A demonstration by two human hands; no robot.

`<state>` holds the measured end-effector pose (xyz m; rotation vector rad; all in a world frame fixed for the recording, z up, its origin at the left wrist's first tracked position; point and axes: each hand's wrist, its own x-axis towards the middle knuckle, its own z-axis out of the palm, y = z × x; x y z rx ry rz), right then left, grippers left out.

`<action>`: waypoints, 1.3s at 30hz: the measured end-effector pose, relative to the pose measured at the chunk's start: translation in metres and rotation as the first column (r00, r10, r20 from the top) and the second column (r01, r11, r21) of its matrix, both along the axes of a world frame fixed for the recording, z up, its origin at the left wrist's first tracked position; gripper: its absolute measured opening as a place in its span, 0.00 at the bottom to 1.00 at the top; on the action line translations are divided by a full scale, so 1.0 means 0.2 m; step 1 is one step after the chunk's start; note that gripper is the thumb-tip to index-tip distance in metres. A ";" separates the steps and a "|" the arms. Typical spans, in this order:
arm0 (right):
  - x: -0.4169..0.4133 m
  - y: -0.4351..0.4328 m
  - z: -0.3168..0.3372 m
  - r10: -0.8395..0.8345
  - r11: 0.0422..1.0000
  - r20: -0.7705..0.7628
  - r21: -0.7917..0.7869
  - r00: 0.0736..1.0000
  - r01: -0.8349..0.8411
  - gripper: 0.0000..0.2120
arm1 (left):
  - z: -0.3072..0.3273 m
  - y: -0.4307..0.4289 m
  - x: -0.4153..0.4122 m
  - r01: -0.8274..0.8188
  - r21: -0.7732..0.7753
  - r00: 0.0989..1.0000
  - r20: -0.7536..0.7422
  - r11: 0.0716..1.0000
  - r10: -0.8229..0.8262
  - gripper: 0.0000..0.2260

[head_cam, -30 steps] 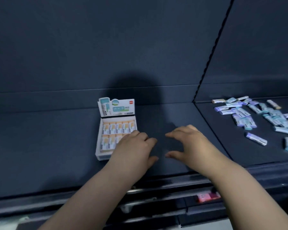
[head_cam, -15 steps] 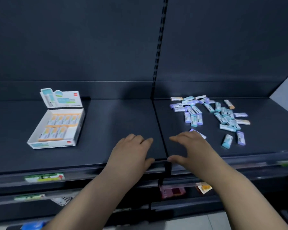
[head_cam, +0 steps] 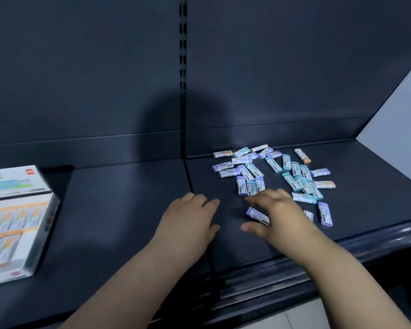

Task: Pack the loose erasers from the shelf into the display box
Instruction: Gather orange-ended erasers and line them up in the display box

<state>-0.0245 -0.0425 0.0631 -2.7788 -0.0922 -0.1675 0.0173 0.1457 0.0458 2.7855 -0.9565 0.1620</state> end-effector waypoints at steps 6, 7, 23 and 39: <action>0.07 -0.14 -0.03 -0.040 0.999 -0.021 -0.003 0.999 0.040 0.27 | -0.01 -0.14 0.09 0.065 0.011 0.998 -0.024 0.998 -0.065 0.25; 0.09 -0.18 -0.03 -0.048 0.999 -0.013 -0.008 0.999 0.048 0.27 | -0.02 -0.16 0.10 0.067 0.015 0.998 -0.022 0.998 -0.066 0.25; 0.45 -1.13 -0.04 -0.127 0.991 0.033 -0.042 0.991 0.128 0.16 | -0.02 -0.91 0.19 -0.115 0.003 0.993 -0.007 0.993 0.115 0.25; 0.89 -1.36 -0.27 -0.146 0.987 -0.187 0.044 0.971 0.157 0.12 | -0.12 -1.06 0.12 -0.390 -0.008 0.919 0.060 0.921 0.390 0.25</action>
